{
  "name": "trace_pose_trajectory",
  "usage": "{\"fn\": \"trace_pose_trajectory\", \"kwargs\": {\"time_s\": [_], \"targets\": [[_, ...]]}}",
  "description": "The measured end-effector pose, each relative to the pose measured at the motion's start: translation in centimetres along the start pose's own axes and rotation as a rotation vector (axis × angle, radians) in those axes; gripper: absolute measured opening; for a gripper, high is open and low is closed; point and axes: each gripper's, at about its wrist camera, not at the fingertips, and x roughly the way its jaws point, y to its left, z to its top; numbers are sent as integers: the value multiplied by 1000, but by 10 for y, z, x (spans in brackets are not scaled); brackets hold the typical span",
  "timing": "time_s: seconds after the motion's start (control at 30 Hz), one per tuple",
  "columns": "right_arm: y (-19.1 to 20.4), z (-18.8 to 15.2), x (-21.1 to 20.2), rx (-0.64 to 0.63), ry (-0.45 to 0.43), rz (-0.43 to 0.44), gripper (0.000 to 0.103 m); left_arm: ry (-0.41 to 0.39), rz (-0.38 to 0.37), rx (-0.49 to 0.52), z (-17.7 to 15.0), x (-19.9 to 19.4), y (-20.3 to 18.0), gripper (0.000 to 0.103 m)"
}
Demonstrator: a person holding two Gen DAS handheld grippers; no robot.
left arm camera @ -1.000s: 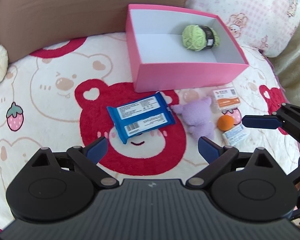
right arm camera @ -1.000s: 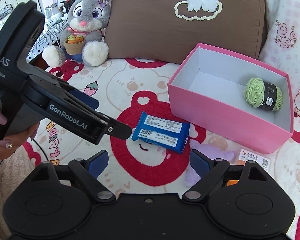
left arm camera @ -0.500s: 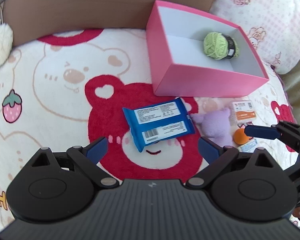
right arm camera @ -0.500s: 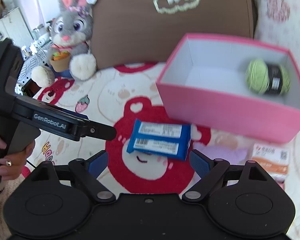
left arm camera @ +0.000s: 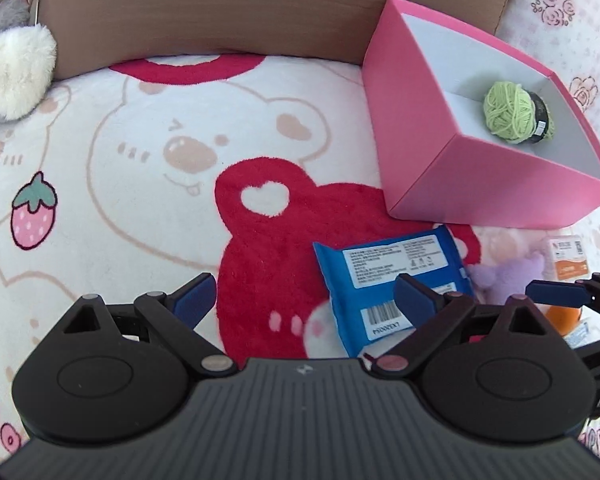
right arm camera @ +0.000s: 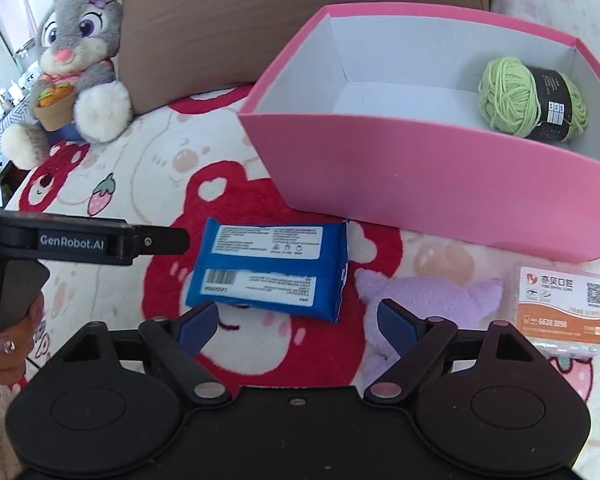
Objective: Organize objects
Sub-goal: 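Lower the left tool onto the blue snack pack and close its fingers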
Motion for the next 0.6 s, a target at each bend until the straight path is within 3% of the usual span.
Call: {"fn": "trace_pose_trajectory", "kwargs": {"time_s": [0.2,0.37,0.53,0.6], "targets": [[0,1,13,19,-5,42,84,29,-43,-5,-2,13,-1,95],[0,1,28,13,15,37,72,43,-73,-23,-5,23,-2,91],[-6,2,43,36,43,15,58,53,-82,-49,-7,32,2,66],[-13,2,47,67,52,3,52,63,-90,-64,-8,35,4,62]]}}
